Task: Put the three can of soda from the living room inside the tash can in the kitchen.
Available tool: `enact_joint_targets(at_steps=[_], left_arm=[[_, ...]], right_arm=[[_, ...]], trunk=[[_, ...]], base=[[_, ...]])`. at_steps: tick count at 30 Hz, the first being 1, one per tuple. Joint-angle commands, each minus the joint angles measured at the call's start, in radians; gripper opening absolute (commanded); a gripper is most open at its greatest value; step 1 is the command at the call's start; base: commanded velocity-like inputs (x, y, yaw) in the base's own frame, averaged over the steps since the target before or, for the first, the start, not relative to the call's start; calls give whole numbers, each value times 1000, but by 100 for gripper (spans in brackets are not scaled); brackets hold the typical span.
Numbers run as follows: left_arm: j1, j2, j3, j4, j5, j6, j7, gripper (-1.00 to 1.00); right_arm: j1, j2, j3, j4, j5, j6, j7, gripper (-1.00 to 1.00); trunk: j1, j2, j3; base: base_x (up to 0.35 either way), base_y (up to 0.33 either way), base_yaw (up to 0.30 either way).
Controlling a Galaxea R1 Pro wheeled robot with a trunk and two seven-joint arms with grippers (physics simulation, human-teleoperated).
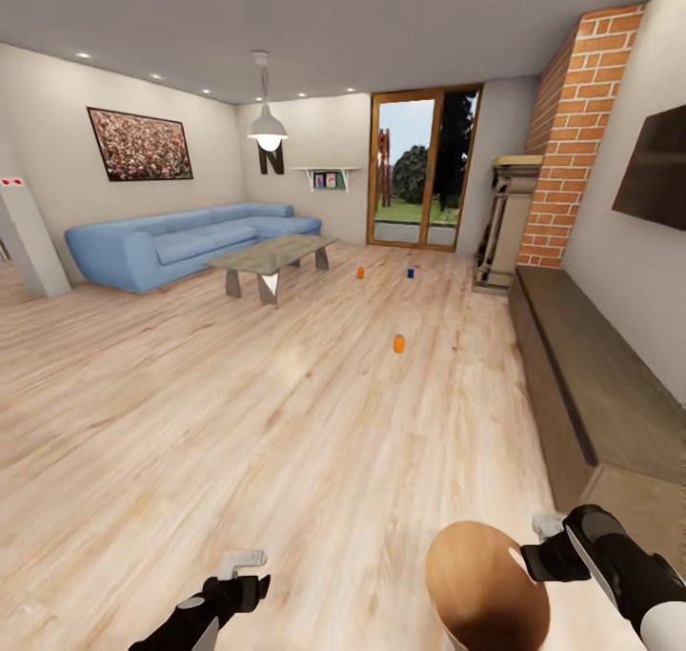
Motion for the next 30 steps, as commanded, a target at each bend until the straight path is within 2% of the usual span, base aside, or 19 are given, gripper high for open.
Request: enact_joint_targets(at_steps=[1,8,22,30], left_arm=[[0,0,0,0,0,0,0,100],[0,0,0,0,0,-1,0,100],[0,0,0,0,0,-1,-1,100],[1,0,0,0,0,-1,0,100]], right_arm=[[0,0,-1,0,-11,2,4,-100],[0,0,-1,0,-11,2,4,-100],[0,0,-1,0,-11,2,4,-100],[0,0,-1,0,-11,2,4,-100]], trunk=[[0,0,0],[0,0,0],[0,0,0],[0,0,0]], base=[[347,49,-273],[347,16,-244],[346,1,-36],[346,0,-206]])
